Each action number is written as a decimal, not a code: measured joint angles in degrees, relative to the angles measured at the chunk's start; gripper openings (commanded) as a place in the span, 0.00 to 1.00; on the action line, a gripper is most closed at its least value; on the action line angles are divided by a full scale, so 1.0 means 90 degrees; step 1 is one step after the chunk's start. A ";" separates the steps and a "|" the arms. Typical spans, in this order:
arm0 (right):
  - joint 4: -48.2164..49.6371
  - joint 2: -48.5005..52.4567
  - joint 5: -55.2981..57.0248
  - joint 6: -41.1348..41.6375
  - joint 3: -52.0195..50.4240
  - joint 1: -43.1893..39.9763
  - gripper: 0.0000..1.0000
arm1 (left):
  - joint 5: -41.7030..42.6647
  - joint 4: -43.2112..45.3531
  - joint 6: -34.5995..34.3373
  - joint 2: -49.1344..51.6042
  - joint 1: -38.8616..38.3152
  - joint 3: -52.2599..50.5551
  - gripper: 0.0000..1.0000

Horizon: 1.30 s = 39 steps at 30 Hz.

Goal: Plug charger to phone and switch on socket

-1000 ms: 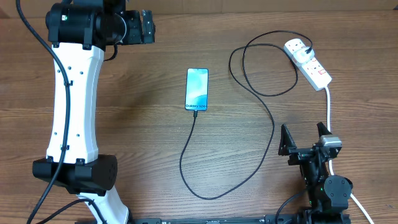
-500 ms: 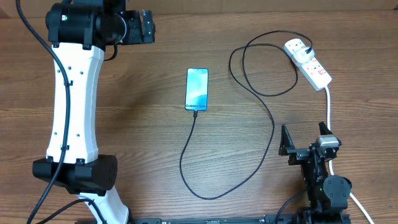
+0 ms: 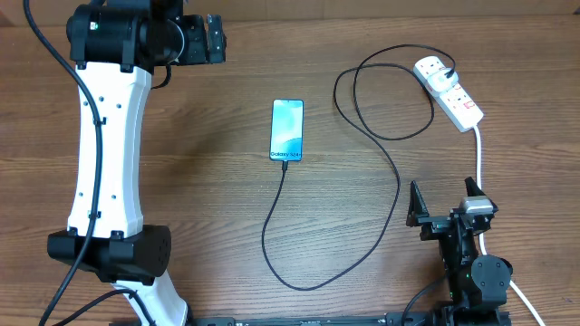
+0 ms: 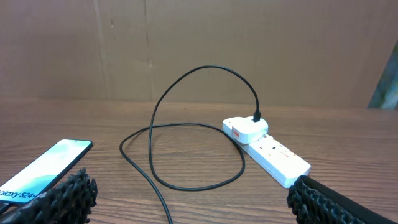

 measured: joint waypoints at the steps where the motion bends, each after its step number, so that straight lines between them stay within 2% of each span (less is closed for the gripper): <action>1: 0.0000 0.0000 -0.0002 -0.0002 0.0000 -0.0002 1.00 | 0.0002 0.0000 0.0000 0.0000 0.0000 0.0000 1.00; 24: 0.0002 0.0000 0.0000 -0.0005 0.0000 -0.0002 1.00 | 0.0000 0.0000 0.0000 0.0000 0.0000 0.0000 1.00; 32: 0.0000 0.0000 0.0000 -0.0002 0.0000 -0.0002 1.00 | -0.0362 -0.0362 0.0056 -0.0061 0.0000 -0.0022 1.00; 36: 0.0002 0.0000 -0.0002 -0.0002 0.0000 -0.0002 1.00 | -0.0491 -0.0197 0.0058 -0.0709 -0.0012 -0.0801 1.00; 39: 0.0002 0.0000 -0.0002 -0.0002 0.0000 -0.0002 1.00 | -0.0529 0.0347 0.0058 -0.1513 -0.0012 -0.1698 1.00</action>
